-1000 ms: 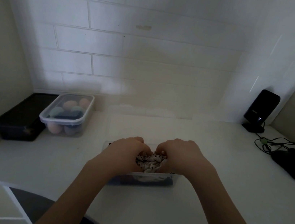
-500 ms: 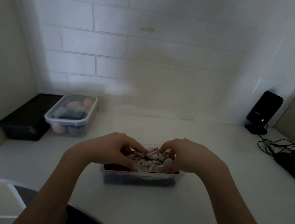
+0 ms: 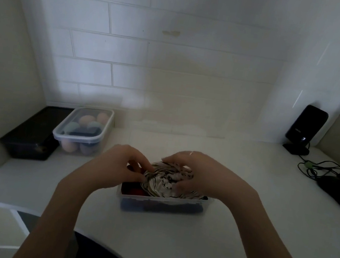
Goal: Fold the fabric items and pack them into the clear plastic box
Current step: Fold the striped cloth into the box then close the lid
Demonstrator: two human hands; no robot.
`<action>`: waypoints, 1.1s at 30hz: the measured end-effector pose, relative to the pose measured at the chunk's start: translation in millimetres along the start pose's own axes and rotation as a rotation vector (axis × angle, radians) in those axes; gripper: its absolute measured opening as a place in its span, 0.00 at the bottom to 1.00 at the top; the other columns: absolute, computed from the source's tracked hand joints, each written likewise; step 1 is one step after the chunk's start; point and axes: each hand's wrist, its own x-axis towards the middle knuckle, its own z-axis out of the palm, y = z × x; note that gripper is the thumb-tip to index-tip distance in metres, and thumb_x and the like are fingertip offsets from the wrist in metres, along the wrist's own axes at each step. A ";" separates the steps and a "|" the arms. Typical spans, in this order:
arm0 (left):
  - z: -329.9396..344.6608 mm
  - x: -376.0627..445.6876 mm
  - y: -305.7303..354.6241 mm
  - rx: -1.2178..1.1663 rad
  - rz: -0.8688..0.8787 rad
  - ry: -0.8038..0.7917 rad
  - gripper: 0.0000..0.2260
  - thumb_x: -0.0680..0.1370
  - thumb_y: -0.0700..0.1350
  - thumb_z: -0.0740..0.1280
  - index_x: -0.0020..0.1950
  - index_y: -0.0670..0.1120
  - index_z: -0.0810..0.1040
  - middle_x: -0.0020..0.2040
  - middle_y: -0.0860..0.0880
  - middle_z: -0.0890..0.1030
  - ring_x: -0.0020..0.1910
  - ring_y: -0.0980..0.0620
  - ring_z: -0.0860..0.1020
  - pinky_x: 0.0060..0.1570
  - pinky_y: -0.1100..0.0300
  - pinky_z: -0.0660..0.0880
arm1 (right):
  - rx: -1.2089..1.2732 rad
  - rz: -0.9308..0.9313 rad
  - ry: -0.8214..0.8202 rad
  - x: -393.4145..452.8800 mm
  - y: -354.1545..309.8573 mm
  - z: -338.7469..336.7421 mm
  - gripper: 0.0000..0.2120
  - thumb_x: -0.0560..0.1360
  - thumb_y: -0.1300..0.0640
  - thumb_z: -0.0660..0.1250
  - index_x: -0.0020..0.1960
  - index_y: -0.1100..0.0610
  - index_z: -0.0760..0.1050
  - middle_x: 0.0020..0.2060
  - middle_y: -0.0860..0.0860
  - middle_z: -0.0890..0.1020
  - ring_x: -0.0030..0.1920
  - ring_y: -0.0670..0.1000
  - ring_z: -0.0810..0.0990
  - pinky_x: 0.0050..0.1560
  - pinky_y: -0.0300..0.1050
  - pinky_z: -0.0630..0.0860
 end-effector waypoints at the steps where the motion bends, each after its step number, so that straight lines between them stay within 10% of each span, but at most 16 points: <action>1: 1.9 -0.2 0.7 -0.006 -0.005 -0.010 0.11 0.69 0.43 0.74 0.49 0.54 0.84 0.40 0.60 0.79 0.40 0.60 0.78 0.40 0.71 0.75 | -0.007 -0.022 -0.037 2.5 -0.2 4.8 0.31 0.69 0.51 0.73 0.70 0.44 0.68 0.68 0.44 0.72 0.67 0.48 0.70 0.67 0.47 0.68; 8: 17.1 1.8 6.6 0.131 -0.013 -0.095 0.09 0.67 0.50 0.74 0.44 0.49 0.84 0.42 0.44 0.83 0.42 0.46 0.81 0.46 0.50 0.79 | -0.029 -0.047 -0.037 5.0 1.8 11.3 0.26 0.69 0.52 0.73 0.66 0.47 0.74 0.67 0.46 0.66 0.64 0.48 0.68 0.61 0.43 0.70; 18: 30.1 5.2 12.4 0.260 0.036 -0.036 0.19 0.69 0.49 0.71 0.59 0.56 0.74 0.55 0.52 0.76 0.53 0.52 0.75 0.54 0.59 0.73 | -0.171 0.137 -0.138 3.7 5.9 13.9 0.14 0.71 0.51 0.68 0.55 0.53 0.79 0.39 0.49 0.80 0.42 0.52 0.75 0.37 0.42 0.71; 25: 28.6 11.9 14.3 0.322 0.037 -0.131 0.19 0.70 0.50 0.70 0.61 0.53 0.76 0.56 0.49 0.78 0.53 0.50 0.75 0.53 0.59 0.71 | 0.129 0.195 -0.202 -5.3 16.2 -3.2 0.22 0.71 0.62 0.70 0.62 0.49 0.70 0.63 0.48 0.77 0.59 0.50 0.77 0.56 0.47 0.77; 33: 19.7 4.8 7.2 0.068 0.064 0.008 0.18 0.68 0.46 0.74 0.57 0.53 0.78 0.52 0.54 0.75 0.44 0.54 0.78 0.51 0.59 0.77 | -0.297 0.201 -0.009 -3.6 19.2 -2.6 0.10 0.71 0.52 0.71 0.47 0.48 0.71 0.42 0.45 0.72 0.46 0.49 0.70 0.49 0.44 0.62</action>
